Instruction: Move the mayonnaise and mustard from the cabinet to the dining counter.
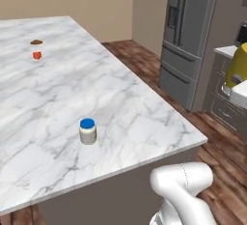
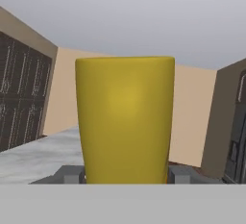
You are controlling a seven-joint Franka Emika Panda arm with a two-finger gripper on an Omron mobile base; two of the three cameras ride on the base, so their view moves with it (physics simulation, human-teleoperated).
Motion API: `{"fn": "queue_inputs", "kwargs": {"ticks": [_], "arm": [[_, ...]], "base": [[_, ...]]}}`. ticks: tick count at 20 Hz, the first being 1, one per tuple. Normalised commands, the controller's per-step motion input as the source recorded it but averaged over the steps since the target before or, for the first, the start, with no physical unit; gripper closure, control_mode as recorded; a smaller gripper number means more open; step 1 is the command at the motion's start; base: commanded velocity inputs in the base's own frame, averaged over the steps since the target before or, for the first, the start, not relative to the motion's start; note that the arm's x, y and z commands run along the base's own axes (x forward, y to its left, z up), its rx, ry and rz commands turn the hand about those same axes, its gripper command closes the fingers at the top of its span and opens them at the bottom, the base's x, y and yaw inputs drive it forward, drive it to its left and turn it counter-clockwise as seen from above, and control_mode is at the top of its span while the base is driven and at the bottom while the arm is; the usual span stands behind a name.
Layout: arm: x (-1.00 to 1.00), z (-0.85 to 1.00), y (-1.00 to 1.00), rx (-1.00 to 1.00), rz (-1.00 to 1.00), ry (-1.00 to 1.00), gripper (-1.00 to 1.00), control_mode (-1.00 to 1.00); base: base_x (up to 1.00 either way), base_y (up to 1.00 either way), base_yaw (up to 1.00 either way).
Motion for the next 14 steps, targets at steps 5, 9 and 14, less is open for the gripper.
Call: {"fn": "queue_inputs", "kwargs": {"ticks": [5, 9, 14], "arm": [[0.0, 0.0, 0.0, 0.0, 0.0, 0.0, 1.0, 1.0], [0.0, 0.0, 0.0, 0.0, 0.0, 0.0, 1.0, 1.0], [0.0, 0.0, 0.0, 0.0, 0.0, 0.0, 1.0, 1.0]], "base": [[0.63, -0.02, 0.2], [0.67, -0.11, 0.21], [0.72, -0.15, 0.23]]}}
